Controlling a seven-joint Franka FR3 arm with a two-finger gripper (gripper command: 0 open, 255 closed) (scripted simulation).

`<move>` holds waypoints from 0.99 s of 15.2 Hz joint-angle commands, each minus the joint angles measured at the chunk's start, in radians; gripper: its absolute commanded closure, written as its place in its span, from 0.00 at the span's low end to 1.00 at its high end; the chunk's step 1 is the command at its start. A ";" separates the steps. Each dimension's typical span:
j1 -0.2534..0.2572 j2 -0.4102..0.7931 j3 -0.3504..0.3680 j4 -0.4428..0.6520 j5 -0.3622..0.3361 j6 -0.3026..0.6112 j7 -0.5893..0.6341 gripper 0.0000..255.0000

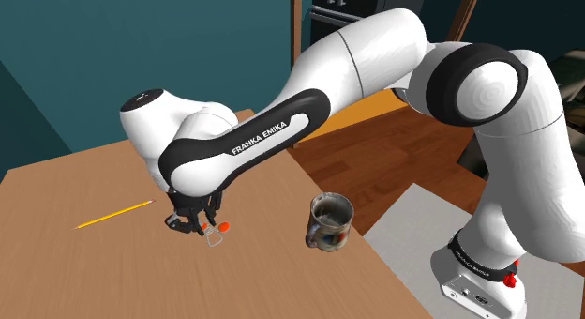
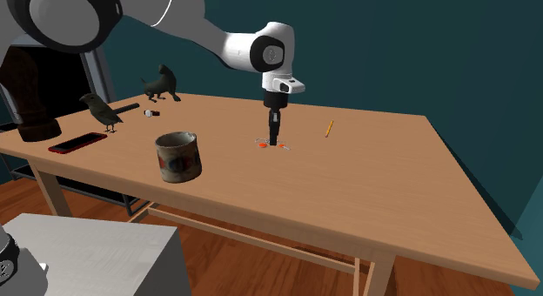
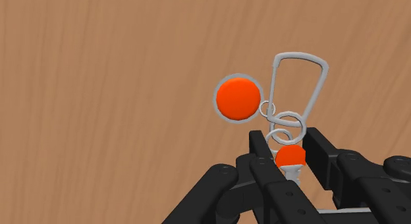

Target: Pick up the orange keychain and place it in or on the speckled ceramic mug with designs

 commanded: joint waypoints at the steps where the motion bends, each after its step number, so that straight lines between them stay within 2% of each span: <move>1: -0.005 0.005 -0.007 -0.007 -0.003 -0.002 -0.001 1.00; 15: 0.003 -0.043 0.009 0.098 0.020 -0.150 -0.010 1.00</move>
